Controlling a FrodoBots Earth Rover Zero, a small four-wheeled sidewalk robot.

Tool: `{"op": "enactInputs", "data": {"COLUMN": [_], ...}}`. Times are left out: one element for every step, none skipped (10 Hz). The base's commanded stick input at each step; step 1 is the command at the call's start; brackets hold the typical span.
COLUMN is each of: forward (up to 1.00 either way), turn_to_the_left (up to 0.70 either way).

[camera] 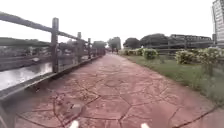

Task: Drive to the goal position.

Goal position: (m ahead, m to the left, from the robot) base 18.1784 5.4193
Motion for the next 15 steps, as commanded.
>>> {"op": "enactInputs", "data": {"forward": [0.70,0.70,0.70,0.70,0.70,0.70,0.70,0.70,0.70,0.70,0.70,0.70,0.70,0.70,0.70], "turn_to_the_left": [0.00,0.00,0.00,0.00,0.00,0.00,0.00,0.00,0.00,0.00,0.00,0.00,0.00,0.00,0.00]}}
